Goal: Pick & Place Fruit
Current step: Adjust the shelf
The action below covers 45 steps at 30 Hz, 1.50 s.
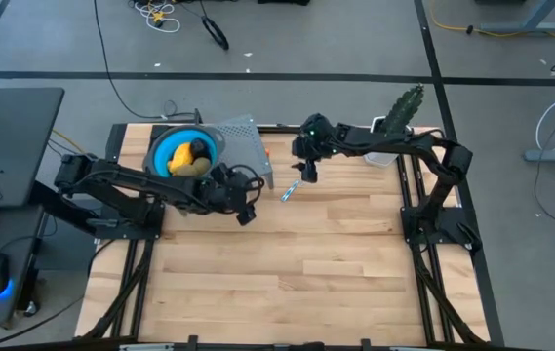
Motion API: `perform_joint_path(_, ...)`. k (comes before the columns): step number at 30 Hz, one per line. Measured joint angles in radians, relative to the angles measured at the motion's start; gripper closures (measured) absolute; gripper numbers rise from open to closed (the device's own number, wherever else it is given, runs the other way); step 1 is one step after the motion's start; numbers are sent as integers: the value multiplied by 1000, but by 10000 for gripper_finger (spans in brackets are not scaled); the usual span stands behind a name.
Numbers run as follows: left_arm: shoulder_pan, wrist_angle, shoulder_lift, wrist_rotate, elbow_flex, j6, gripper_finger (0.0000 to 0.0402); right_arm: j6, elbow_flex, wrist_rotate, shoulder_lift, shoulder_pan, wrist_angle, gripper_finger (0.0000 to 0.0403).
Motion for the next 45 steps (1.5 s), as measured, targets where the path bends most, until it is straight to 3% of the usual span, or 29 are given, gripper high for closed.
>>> perform_joint_path(6, 0, 3, 0, 1, 0, 4, 52, 63, -66, -2, 1, 13, -29, 174)
perform_joint_path(13, 0, 7, 0, 5, 0, 1, 52, 151, -146, 53, 1, 20, 259, 174)
perform_joint_path(19, 0, -2, 0, 17, 0, 0, 52, 164, -146, -4, -10, 24, 260, 174)
perform_joint_path(28, -20, 24, 0, 17, 20, 69, 52, 176, -146, -9, -102, 69, 311, 174)
perform_joint_path(31, -43, 29, -1, -12, 64, 79, 52, 261, -146, -14, -101, 60, 382, 174)
perform_joint_path(35, -98, 26, -1, -117, 102, 102, 52, 338, -146, -104, -94, 50, 385, 174)
perform_joint_path(40, -167, 29, -1, -252, 119, 133, 52, 312, -149, -139, -91, 57, 299, 174)
perform_joint_path(45, -191, 28, -1, -261, 119, 136, 52, 268, -222, -126, -87, 75, 321, 174)
